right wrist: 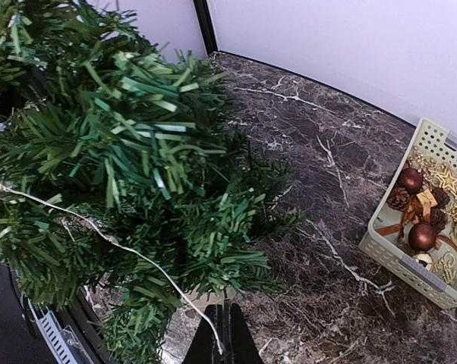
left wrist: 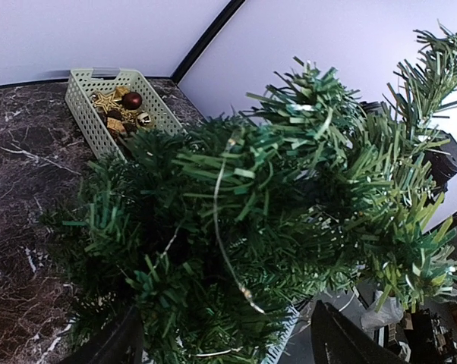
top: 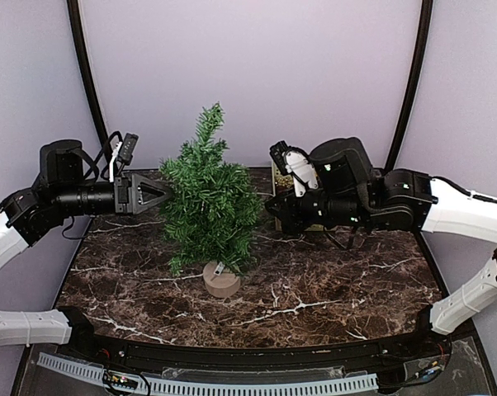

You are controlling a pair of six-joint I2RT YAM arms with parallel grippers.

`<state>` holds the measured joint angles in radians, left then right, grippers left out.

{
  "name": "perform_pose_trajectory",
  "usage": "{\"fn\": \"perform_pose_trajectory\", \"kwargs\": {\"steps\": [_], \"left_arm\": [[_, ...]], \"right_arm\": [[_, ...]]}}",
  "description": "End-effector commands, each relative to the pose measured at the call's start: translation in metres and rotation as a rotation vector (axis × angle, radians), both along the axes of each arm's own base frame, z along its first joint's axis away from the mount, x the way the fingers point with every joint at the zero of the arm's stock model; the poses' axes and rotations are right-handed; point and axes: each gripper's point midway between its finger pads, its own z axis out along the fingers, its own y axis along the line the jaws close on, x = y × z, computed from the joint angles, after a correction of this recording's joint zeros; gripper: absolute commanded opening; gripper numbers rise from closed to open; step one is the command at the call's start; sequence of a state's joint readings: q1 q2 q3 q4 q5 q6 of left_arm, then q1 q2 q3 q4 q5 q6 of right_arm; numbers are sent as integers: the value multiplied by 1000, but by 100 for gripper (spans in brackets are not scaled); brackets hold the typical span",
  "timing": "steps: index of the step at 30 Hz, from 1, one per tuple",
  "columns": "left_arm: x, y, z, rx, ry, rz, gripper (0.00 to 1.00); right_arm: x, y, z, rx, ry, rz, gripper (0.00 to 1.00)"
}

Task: Decorate the small christmas tree
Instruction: Wrap the side of the string light in the gap of the branches.

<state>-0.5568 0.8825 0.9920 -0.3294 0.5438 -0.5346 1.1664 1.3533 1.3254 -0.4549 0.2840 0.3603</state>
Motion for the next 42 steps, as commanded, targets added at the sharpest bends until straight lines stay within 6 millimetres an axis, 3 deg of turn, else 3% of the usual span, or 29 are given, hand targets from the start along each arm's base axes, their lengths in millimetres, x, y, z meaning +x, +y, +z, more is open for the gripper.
{"fn": "perform_pose_trajectory", "kwargs": {"steps": [1,6,10,12,16,19,26,30,33,35,42], "left_arm": [[-7,-10,8,-22,-47,-48,79],[-8,-13,10,-29,-64,-60,81],[-8,-16,8,-26,-59,-68,82],[-7,-17,7,-21,-53,-71,77],[-3,-17,8,-15,-62,-58,58],[-2,-15,13,-18,-80,-42,56],[8,5,34,41,-147,81,60],[25,26,47,133,-176,224,66],[34,31,62,168,-211,265,70],[39,26,77,164,-238,256,73],[44,-23,113,94,-288,35,76]], "right_arm": [[7,-2,10,83,2,-17,0],[19,-9,6,82,0,-40,0],[30,-11,21,85,-38,-42,0],[33,-11,34,83,-70,-38,0],[42,-8,57,65,-141,-37,0],[49,-3,75,59,-189,-29,0],[60,14,116,69,-289,4,0],[71,25,120,73,-299,24,0],[80,32,120,73,-296,33,0],[85,36,120,75,-295,38,0],[73,48,143,134,-337,132,0]]}}
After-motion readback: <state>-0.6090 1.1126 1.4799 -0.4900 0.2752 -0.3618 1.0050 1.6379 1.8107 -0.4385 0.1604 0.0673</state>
